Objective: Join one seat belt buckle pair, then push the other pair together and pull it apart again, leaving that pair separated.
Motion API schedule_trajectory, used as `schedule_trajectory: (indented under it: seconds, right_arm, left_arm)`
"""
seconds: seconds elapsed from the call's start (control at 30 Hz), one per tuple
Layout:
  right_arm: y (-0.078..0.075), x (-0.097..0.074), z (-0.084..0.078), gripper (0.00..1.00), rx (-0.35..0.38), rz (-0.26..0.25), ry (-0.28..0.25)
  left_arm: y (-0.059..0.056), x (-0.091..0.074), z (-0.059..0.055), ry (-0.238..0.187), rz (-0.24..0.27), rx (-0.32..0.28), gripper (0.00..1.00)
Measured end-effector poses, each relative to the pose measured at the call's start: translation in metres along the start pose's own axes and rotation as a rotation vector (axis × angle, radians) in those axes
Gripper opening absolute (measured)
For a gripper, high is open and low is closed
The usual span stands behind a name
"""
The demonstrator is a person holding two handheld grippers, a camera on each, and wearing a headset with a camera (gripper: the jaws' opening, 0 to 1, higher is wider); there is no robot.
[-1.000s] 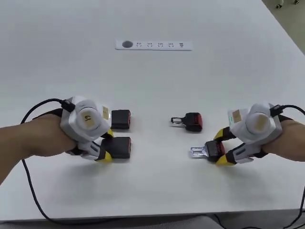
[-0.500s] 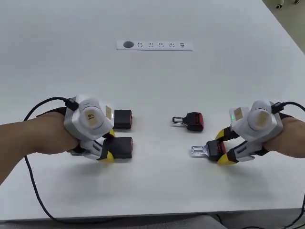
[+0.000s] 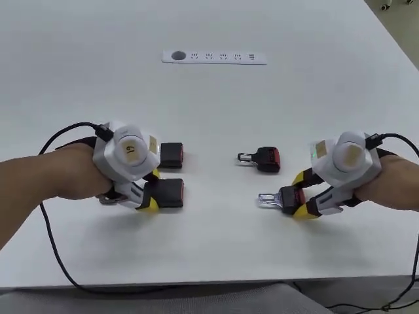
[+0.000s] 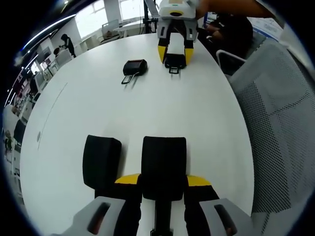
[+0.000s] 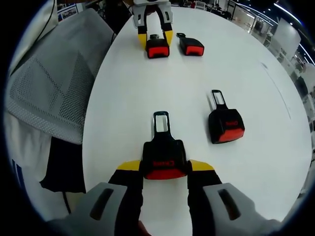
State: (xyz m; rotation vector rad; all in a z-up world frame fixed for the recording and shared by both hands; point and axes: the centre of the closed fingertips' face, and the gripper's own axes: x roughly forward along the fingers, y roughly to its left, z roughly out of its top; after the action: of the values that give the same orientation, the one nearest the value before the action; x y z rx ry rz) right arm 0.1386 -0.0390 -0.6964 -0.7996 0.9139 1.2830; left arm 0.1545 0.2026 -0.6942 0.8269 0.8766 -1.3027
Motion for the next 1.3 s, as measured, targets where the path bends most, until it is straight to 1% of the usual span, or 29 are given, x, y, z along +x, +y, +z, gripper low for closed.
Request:
schedule_trajectory:
  seconds: [0.1, 0.27, 0.33, 0.43, 0.53, 0.6, 0.73, 0.83, 0.97, 1.1, 1.3]
  right_arm:
    - [0.002, 0.003, 0.006, 0.33, 0.008, -0.006, -0.009]
    - [0.008, 0.009, 0.023, 0.33, 0.005, -0.004, -0.034]
    - [0.006, 0.011, 0.028, 0.33, 0.008, -0.005, -0.043]
    - [0.01, 0.015, 0.037, 0.33, 0.011, -0.007, -0.059]
    - [0.008, 0.018, 0.044, 0.33, 0.017, -0.009, -0.074]
    - [0.011, 0.021, 0.051, 0.33, 0.021, -0.013, -0.084]
    - [0.011, 0.027, 0.061, 0.33, 0.022, -0.018, -0.096]
    - [0.014, 0.032, 0.073, 0.33, 0.017, -0.019, -0.105]
    - [0.012, 0.038, 0.085, 0.33, 0.015, -0.019, -0.118]
    - [0.01, 0.043, 0.094, 0.33, 0.014, -0.02, -0.12]
    - [0.008, 0.05, 0.105, 0.33, 0.008, -0.02, -0.109]
  left_arm:
    - [-0.001, 0.0, 0.001, -0.001, 0.001, -0.003, 0.33]
    - [-0.001, 0.0, 0.001, 0.003, -0.003, -0.006, 0.33]
    - [-0.001, 0.0, 0.001, 0.01, -0.006, -0.005, 0.33]
    - [-0.001, 0.0, 0.001, 0.016, -0.007, -0.006, 0.33]
    - [-0.001, 0.0, 0.001, 0.017, -0.006, -0.012, 0.33]
    - [-0.001, 0.0, 0.001, 0.016, -0.003, -0.014, 0.33]
    - [-0.001, 0.0, 0.001, 0.012, -0.006, -0.016, 0.33]
    - [-0.001, 0.0, 0.002, 0.015, -0.009, -0.012, 0.33]
    - [-0.002, 0.0, 0.002, 0.018, -0.01, -0.012, 0.33]
    - [-0.002, 0.0, 0.002, 0.014, -0.008, -0.013, 0.33]
    - [-0.001, 0.0, 0.001, 0.006, -0.007, -0.017, 0.33]
